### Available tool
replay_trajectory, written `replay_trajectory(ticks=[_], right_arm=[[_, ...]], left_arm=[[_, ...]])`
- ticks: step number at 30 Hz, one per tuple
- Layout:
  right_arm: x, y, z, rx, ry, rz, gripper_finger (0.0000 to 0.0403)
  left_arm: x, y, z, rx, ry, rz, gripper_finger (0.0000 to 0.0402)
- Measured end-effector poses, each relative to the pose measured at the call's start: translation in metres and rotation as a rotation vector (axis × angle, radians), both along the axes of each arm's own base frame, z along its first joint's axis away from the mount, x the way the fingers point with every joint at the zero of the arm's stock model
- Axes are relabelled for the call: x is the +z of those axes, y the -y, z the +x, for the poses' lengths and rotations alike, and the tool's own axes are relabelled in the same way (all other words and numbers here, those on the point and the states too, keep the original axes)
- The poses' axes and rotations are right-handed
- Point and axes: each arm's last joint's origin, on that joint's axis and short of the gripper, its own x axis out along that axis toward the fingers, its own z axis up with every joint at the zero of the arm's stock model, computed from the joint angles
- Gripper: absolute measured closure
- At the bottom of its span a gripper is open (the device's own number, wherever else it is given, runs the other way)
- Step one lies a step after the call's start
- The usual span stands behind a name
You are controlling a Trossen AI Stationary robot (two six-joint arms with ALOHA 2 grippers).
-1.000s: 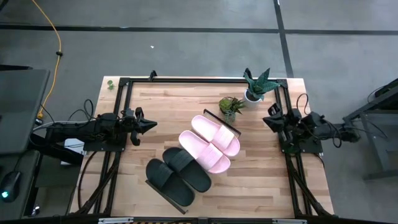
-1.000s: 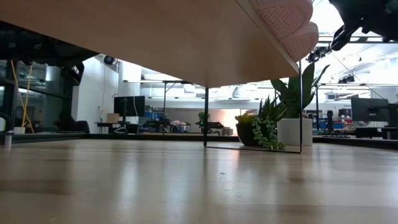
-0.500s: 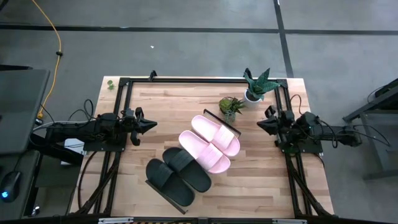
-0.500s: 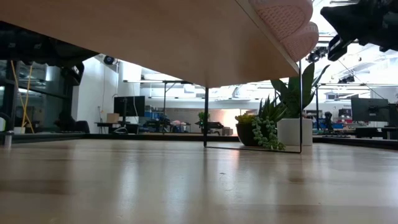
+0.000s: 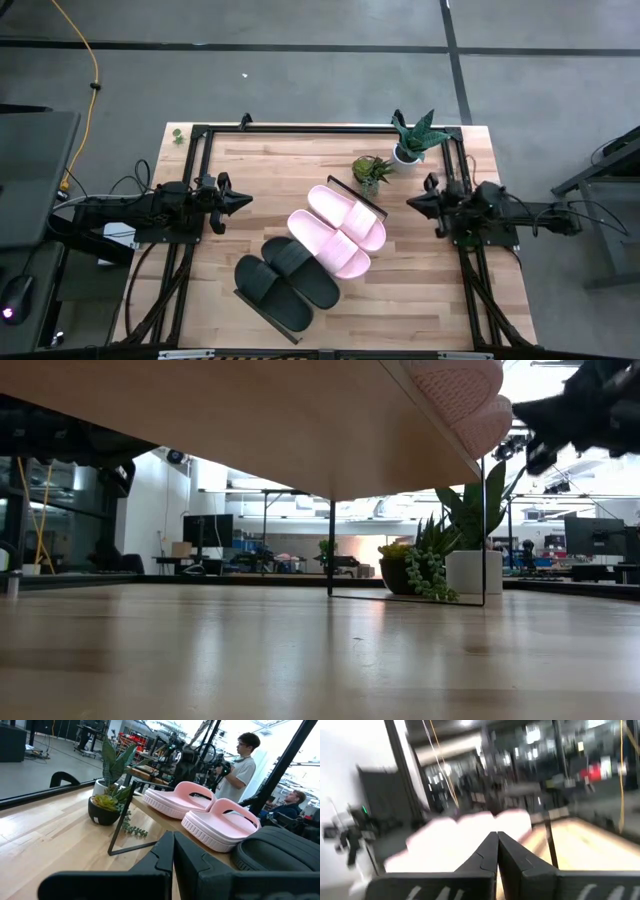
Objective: Pick and place slides into the shelf
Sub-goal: Return to Home Position
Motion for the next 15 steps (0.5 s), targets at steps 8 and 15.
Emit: replay_trajectory(ticks=[8,15], right_arm=[[-0.017,0.000,0.002,0.006,-0.174,0.025,0.0403],[-0.019,0.001,0.003,-0.025,-0.197,0.036,0.0403]], left_arm=[[0.000,0.000,0.000,0.000,0.000,0.000,0.0401],[0.000,0.000,0.000,0.000,0.000,0.000,0.0401]])
